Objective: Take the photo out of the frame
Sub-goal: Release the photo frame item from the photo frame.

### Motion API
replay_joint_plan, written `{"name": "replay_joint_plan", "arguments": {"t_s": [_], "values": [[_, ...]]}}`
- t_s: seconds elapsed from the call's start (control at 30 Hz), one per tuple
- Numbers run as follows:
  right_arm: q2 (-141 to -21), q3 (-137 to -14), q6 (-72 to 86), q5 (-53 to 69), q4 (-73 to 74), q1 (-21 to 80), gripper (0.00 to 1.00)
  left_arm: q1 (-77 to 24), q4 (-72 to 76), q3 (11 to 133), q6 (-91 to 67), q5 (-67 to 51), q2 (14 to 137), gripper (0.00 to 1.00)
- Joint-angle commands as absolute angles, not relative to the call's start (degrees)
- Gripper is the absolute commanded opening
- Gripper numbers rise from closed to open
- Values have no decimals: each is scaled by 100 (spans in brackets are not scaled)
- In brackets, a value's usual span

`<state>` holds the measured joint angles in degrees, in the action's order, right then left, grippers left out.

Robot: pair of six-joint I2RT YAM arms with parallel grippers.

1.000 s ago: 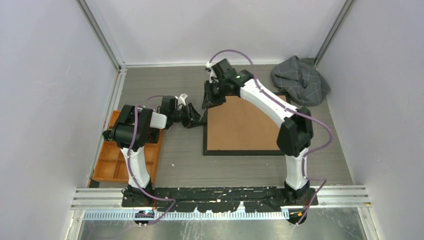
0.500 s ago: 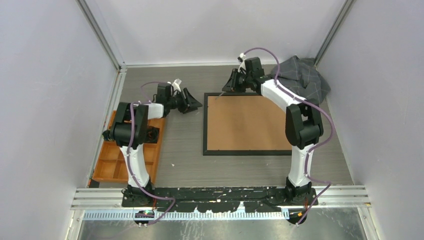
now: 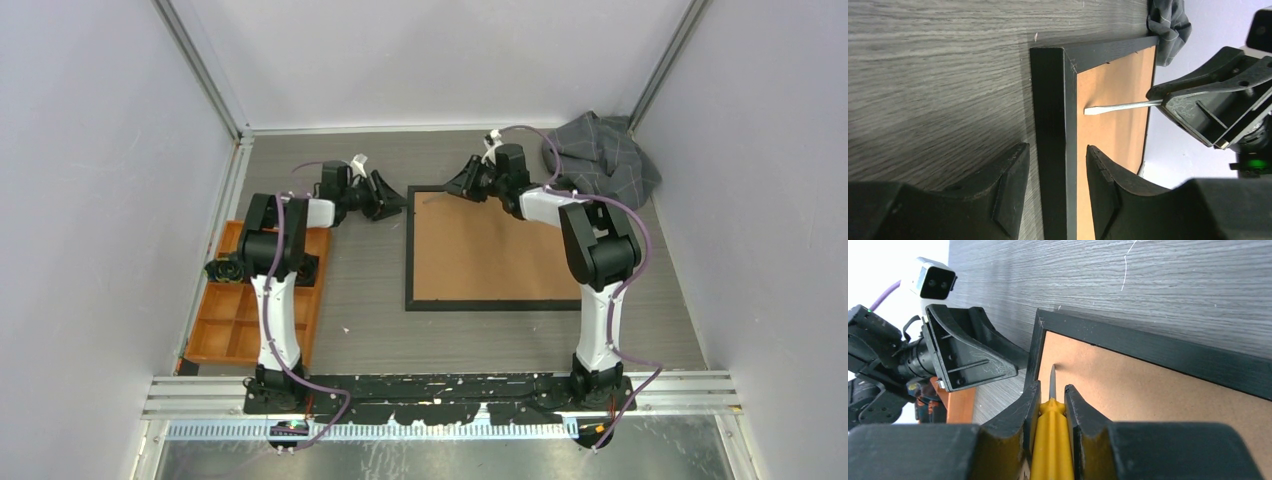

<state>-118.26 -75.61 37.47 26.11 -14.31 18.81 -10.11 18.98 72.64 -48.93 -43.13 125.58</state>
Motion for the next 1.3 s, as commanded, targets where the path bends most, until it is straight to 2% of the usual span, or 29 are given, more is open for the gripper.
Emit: {"name": "replay_joint_plan", "arguments": {"t_s": [0.0,0.27,0.47,1.27], "values": [[-11901,-7215,4342,2816,-2590,1848,1,-1120,2031,7219,-5009,-4346,12762,47],[-11744,-6857,5016,2940,-2922,1785,1,-1274,2155,7109,-5041,-4235,12766,44],[-11649,-6716,5118,3101,-3060,1778,1,-1260,2558,6884,-5295,-4266,12808,36],[-11933,-6658,5027,3382,-3050,1763,1,-1184,2672,7151,-5379,-4332,13105,36]]}}
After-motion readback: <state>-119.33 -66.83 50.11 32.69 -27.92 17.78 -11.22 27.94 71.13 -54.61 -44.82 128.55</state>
